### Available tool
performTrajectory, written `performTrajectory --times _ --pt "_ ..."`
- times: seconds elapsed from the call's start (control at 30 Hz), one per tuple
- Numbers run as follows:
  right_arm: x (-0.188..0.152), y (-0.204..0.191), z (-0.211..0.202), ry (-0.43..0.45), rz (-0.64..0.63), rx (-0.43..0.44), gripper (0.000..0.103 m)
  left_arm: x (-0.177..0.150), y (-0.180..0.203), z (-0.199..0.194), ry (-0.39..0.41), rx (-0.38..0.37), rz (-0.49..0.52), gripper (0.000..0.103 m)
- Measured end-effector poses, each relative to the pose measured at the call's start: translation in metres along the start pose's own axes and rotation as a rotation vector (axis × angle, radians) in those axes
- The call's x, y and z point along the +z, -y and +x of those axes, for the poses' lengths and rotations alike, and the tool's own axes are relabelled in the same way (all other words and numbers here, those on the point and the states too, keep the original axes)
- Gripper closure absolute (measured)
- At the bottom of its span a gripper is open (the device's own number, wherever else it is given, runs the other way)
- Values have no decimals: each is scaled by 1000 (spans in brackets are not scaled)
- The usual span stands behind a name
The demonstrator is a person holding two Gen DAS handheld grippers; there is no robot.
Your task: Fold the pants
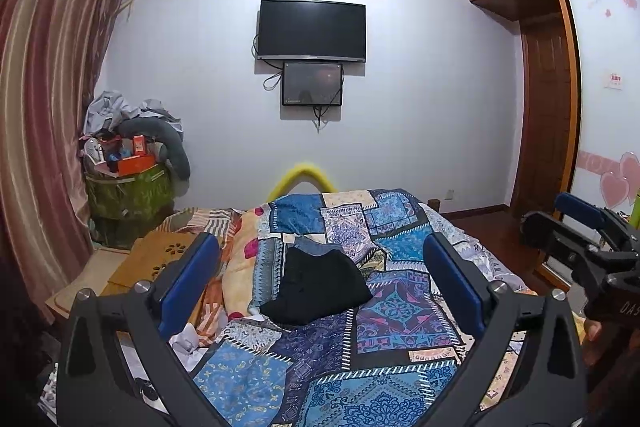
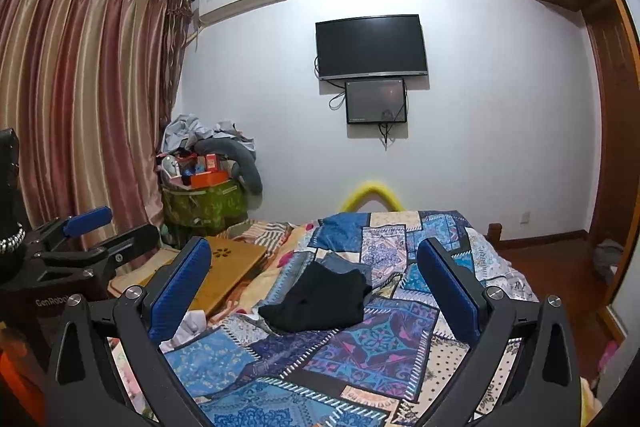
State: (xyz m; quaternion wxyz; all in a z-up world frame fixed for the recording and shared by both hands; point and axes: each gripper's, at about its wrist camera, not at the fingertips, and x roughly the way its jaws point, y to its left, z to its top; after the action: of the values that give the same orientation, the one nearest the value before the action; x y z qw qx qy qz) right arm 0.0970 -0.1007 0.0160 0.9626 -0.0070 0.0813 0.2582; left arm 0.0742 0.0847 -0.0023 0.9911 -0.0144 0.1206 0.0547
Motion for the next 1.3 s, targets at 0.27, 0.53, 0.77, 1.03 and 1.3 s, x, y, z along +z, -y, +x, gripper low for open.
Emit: performTrajectory --times 0.27,0.53,0.77,1.03,1.3 --pt "2 -1 -1 -4 -3 1 1 -2 -1 2 -9 -17 5 0" --pt "2 -2 -1 -9 -2 4 1 -3 -1 4 -18 -23 1 0" --pt "2 -3 -1 -11 1 2 1 -2 0 5 -21 -25 1 0" --pt "2 -2 -2 -9 2 1 1 -2 -1 5 -18 -58 -4 0" --pt "3 -1 -4 -6 8 -3 1 -2 -2 3 -9 -68 -1 0"
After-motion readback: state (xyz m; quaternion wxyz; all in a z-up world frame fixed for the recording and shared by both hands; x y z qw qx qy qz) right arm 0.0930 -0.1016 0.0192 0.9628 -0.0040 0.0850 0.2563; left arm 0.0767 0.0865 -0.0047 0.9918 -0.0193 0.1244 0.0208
